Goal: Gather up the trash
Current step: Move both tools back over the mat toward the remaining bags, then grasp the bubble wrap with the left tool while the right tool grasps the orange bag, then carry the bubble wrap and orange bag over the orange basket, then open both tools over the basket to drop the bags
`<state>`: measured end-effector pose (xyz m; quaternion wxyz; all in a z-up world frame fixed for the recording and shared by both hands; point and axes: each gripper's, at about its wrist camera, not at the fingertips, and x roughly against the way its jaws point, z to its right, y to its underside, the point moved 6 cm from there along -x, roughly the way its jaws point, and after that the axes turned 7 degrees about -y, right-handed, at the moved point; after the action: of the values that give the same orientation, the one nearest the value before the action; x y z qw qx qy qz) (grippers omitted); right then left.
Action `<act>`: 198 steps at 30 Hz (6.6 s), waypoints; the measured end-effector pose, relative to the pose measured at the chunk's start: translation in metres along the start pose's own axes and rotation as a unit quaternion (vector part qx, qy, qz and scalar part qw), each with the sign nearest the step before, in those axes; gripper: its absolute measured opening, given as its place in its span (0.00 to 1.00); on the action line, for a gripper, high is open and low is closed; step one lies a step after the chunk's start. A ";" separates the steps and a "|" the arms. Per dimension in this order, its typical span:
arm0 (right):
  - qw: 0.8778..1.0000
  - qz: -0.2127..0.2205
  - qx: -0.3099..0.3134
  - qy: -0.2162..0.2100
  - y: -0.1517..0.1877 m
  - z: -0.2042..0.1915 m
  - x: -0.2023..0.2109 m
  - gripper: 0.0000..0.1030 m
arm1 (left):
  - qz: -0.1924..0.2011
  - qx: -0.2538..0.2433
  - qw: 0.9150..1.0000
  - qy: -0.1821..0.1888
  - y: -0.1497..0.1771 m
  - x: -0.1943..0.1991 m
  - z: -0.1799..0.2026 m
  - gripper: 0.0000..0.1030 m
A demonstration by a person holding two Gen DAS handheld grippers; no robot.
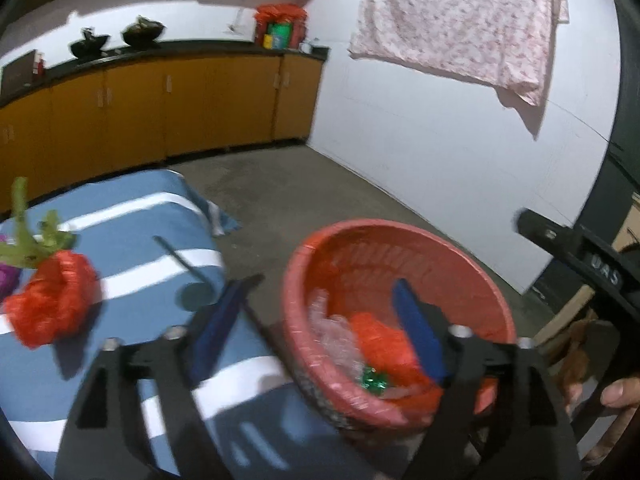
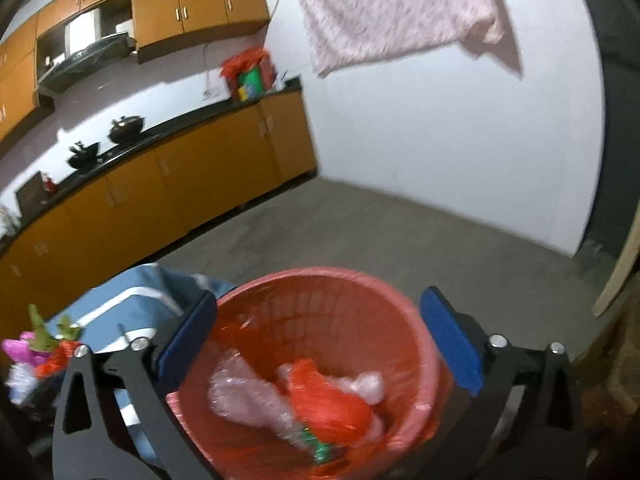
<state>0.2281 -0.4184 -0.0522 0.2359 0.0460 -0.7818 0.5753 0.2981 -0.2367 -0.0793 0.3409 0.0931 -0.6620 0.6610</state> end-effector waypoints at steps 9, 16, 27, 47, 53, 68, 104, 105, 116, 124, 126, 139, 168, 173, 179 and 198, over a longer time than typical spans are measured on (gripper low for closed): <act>0.996 -0.029 0.078 0.015 0.023 -0.038 0.003 0.98 | 0.026 -0.008 0.995 -0.095 0.016 0.049 -0.076 0.96; 0.994 -0.053 0.094 -0.035 0.039 -0.085 0.006 0.98 | 0.017 0.021 0.987 -0.161 0.035 0.083 -0.151 0.96; 0.978 -0.087 0.138 -0.127 0.066 -0.189 0.012 0.98 | -0.002 0.049 0.956 -0.288 0.073 0.134 -0.278 0.96; 0.959 -0.149 0.182 -0.159 0.130 -0.356 -0.056 0.98 | -0.003 0.156 0.920 -0.359 0.077 0.156 -0.409 0.96; 0.959 -0.167 0.165 -0.156 0.132 -0.354 -0.070 0.97 | -0.004 0.152 0.929 -0.337 0.063 0.131 -0.418 0.96; 0.948 -0.210 0.154 -0.184 0.145 -0.357 -0.079 0.74 | -0.086 0.098 0.946 -0.297 0.051 0.066 -0.422 0.96; 0.945 -0.228 0.124 -0.199 0.141 -0.310 -0.043 0.50 | -0.051 0.111 0.961 -0.249 0.077 0.129 -0.394 0.18; 0.946 -0.227 0.122 -0.199 0.140 -0.308 -0.040 0.50 | -0.049 0.113 0.961 -0.250 0.077 0.134 -0.394 0.18; 0.951 -0.202 0.113 -0.204 0.122 -0.294 -0.014 0.50 | -0.015 0.110 0.962 -0.248 0.063 0.175 -0.369 0.18; 0.956 -0.178 0.107 -0.208 0.107 -0.275 0.002 0.50 | 0.008 0.096 0.967 -0.235 0.047 0.193 -0.341 0.18; 0.957 -0.173 0.106 -0.207 0.104 -0.273 0.006 0.50 | 0.011 0.091 0.969 -0.231 0.043 0.195 -0.333 0.18; 0.968 -0.138 0.098 -0.187 0.079 -0.229 0.030 0.50 | 0.028 0.062 0.980 -0.188 0.017 0.191 -0.269 0.18; 0.994 -0.087 0.042 -0.046 0.041 -0.055 0.026 0.50 | 0.008 -0.009 1.000 -0.019 -0.003 0.104 -0.064 0.18; 0.996 -0.079 0.026 -0.026 0.035 -0.032 0.022 0.50 | 0.002 -0.019 1.000 0.006 -0.005 0.087 -0.027 0.18; 0.997 -0.072 0.021 -0.018 0.031 -0.021 0.014 0.50 | -0.009 -0.023 0.999 0.028 -0.004 0.062 0.007 0.18; 0.997 -0.064 -0.025 -0.045 0.009 -0.007 -0.022 0.61 | -0.063 -0.037 0.995 0.065 0.009 -0.010 0.053 0.31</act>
<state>0.2462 -0.4134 -0.0680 0.2380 0.1157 -0.8010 0.5370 0.2828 -0.2890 -0.0868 0.4275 0.0787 -0.6549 0.6182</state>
